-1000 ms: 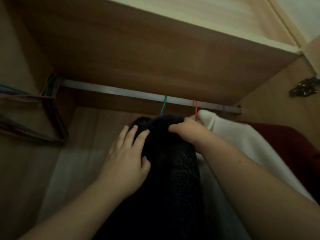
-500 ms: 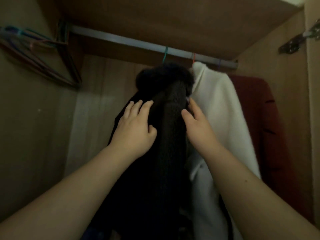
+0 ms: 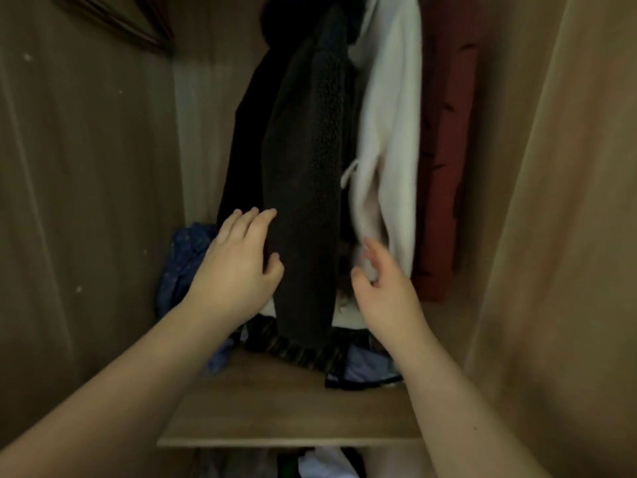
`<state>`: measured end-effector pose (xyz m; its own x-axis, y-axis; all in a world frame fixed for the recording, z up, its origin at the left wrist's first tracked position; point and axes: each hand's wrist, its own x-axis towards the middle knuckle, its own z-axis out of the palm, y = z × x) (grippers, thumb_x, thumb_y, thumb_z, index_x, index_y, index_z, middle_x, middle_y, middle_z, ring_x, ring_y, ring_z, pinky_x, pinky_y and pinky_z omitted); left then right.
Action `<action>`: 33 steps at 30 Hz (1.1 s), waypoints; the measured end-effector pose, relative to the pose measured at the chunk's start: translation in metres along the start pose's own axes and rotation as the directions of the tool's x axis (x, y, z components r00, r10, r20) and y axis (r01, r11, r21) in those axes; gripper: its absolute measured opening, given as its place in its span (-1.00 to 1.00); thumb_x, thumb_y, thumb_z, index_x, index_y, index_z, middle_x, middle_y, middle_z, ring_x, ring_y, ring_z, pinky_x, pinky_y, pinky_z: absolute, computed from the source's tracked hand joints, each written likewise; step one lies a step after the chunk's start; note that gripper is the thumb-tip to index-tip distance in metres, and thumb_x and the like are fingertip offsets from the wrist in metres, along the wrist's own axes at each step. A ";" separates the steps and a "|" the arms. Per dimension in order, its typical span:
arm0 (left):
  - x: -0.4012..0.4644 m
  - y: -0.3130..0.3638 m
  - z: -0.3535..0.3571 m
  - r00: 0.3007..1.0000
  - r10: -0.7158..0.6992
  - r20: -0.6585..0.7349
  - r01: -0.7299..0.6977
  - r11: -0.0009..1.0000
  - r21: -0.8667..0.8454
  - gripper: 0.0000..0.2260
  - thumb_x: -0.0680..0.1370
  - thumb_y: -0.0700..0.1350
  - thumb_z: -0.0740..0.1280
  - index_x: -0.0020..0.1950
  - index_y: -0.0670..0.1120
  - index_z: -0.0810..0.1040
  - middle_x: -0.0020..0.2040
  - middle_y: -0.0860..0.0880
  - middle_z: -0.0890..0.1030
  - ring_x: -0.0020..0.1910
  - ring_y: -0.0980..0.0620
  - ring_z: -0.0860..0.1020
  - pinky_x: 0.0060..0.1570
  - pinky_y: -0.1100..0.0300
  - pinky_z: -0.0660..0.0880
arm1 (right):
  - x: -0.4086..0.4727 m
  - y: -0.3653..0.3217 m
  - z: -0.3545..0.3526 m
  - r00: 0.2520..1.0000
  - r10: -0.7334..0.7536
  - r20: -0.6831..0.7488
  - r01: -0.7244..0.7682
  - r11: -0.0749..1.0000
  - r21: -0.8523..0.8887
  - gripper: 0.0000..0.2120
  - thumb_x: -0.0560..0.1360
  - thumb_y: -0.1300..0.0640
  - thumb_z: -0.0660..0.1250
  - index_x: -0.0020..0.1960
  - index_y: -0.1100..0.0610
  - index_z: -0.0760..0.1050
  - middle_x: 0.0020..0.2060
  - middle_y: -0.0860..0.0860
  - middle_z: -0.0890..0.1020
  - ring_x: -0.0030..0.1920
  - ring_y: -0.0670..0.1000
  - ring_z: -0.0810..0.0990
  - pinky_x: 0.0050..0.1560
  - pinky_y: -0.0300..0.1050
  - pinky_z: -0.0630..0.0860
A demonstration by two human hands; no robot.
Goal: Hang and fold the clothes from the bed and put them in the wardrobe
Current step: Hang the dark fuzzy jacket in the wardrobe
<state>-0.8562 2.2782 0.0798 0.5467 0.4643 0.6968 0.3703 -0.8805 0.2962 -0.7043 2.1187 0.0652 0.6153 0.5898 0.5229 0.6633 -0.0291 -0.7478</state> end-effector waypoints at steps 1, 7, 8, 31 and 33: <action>-0.012 0.004 -0.001 1.000 -0.008 0.007 0.008 1.000 0.003 -0.42 0.62 -0.02 0.26 0.61 0.02 0.13 0.59 -0.07 0.20 0.60 -0.09 0.05 0.55 -0.09 0.09 | -0.011 -0.004 -0.007 0.999 -0.027 -0.023 0.026 0.999 -0.038 -0.48 0.65 0.10 0.22 0.59 -0.02 0.21 0.50 -0.07 0.39 0.28 -0.18 0.41 0.17 -0.45 0.26; -0.076 0.045 -0.025 1.000 0.003 0.018 -0.002 0.998 -0.062 -0.44 0.62 0.02 0.25 0.60 0.05 0.15 0.60 -0.02 0.21 0.60 -0.03 0.05 0.54 -0.09 0.14 | -0.091 -0.034 -0.045 0.974 -0.207 -0.089 0.170 0.933 -0.317 -0.46 0.61 0.11 0.28 0.57 0.07 0.26 0.41 -0.02 0.46 0.44 -0.03 0.34 0.37 -0.28 0.20; -0.085 0.051 -0.029 1.000 0.014 0.023 -0.012 0.997 -0.072 -0.44 0.62 0.02 0.25 0.60 0.05 0.16 0.59 -0.01 0.21 0.60 -0.02 0.05 0.54 -0.09 0.14 | -0.106 -0.039 -0.053 0.971 -0.219 -0.091 0.175 0.919 -0.354 -0.46 0.61 0.10 0.28 0.56 0.07 0.26 0.39 -0.01 0.46 0.44 -0.01 0.34 0.38 -0.25 0.21; -0.323 0.297 -0.078 0.756 0.583 0.298 -0.442 0.790 -0.424 -0.34 0.52 0.29 -0.02 0.56 0.03 0.26 0.55 -0.13 0.31 0.55 -0.19 0.19 0.51 -0.15 0.19 | -0.510 -0.127 -0.231 0.766 0.345 -0.542 -0.642 0.380 -0.666 -0.25 0.46 -0.39 -0.25 0.62 -0.20 -0.09 0.63 -0.10 0.01 0.62 -0.04 -0.15 0.59 0.19 -0.11; -0.335 0.314 -0.077 0.741 0.581 0.336 -0.412 0.789 -0.456 -0.34 0.52 0.29 0.00 0.57 0.05 0.22 0.58 -0.12 0.26 0.57 -0.18 0.15 0.53 -0.12 0.15 | -0.532 -0.126 -0.242 0.736 0.372 -0.566 -0.677 0.370 -0.636 -0.29 0.52 -0.39 -0.17 0.62 -0.20 -0.09 0.63 -0.11 0.00 0.62 -0.04 -0.16 0.59 0.18 -0.11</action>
<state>-0.9806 1.8390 -0.0104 0.8726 -0.1349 0.4694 -0.2755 -0.9296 0.2449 -1.0117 1.6131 -0.0195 0.9403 -0.0340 0.3386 0.1000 -0.9234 -0.3705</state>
